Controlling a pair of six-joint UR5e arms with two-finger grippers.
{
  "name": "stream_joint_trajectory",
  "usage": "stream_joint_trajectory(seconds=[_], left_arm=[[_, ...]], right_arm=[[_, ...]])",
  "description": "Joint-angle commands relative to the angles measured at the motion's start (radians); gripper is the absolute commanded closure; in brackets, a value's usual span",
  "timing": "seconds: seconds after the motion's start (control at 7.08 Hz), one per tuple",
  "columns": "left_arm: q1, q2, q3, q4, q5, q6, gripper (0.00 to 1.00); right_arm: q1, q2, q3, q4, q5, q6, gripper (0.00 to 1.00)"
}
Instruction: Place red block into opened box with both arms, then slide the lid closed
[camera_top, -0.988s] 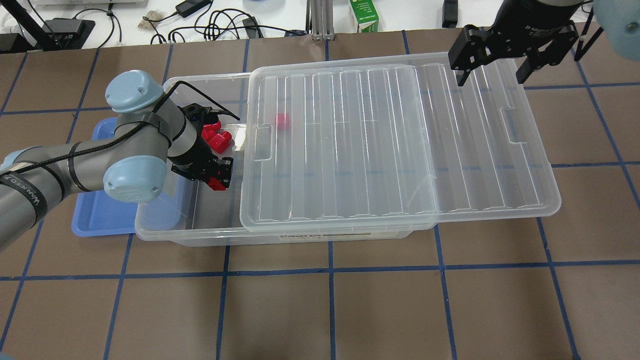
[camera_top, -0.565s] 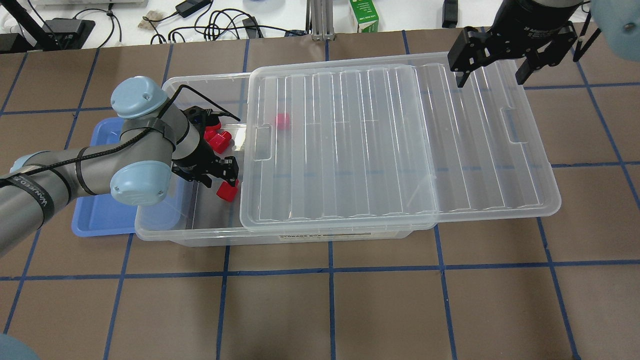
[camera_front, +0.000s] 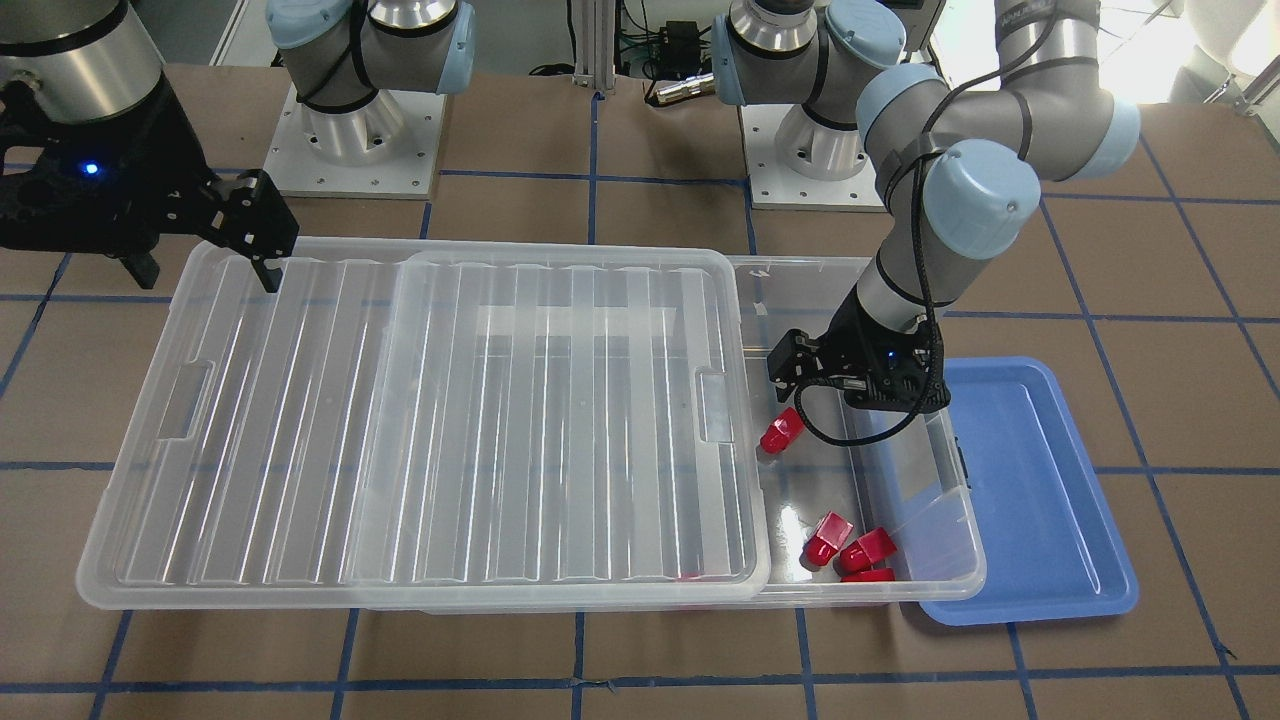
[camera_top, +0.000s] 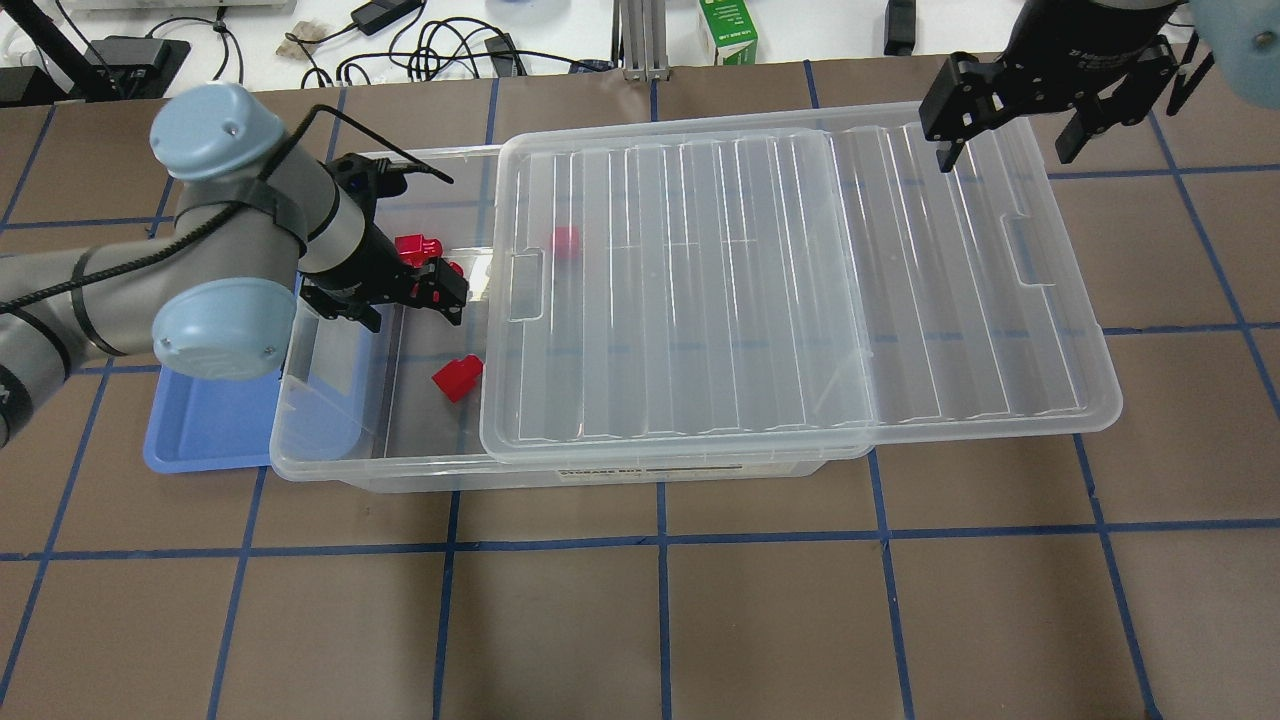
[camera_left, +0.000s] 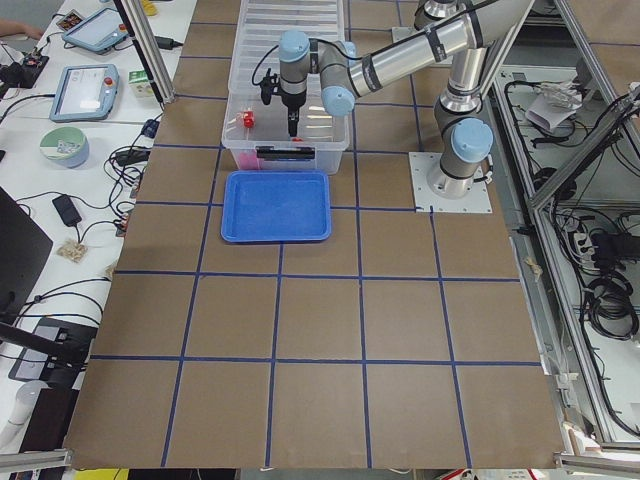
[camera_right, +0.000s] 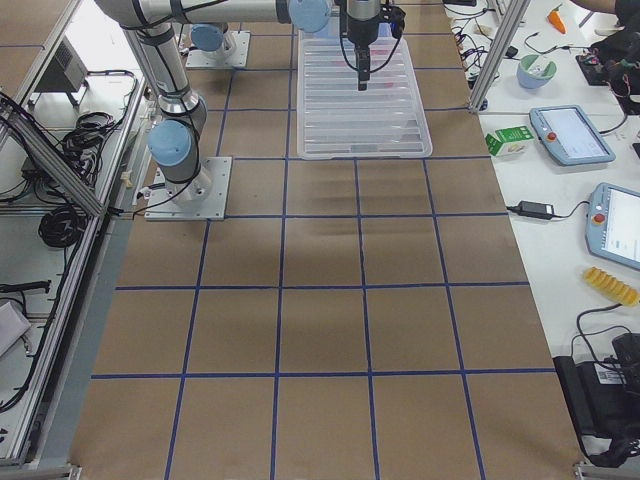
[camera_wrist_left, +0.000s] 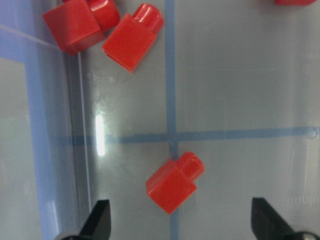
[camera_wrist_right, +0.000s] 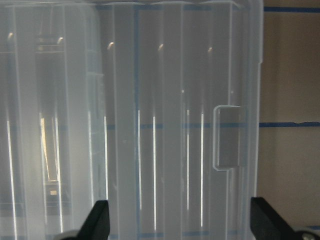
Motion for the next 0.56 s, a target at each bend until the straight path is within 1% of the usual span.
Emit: stream_joint_trajectory(seconds=[0.0,0.14,0.28,0.42], left_arm=[[-0.005,0.082,0.201,-0.281,-0.001,-0.001,0.0],[-0.009,0.112,0.257,-0.382,0.069,0.001,0.0],[-0.025,0.145,0.263,-0.4,0.119,0.004,0.0],[-0.034,0.173,0.268,-0.41,0.095,0.005,0.0]], right_arm=[[-0.198,0.012,0.008,-0.004,-0.017,-0.227,0.0],[-0.279,0.033,0.012,-0.006,-0.016,-0.312,0.0],[-0.3,0.071,0.021,-0.018,-0.014,-0.36,0.0],[-0.3,0.126,0.074,-0.128,-0.019,-0.398,0.0]])
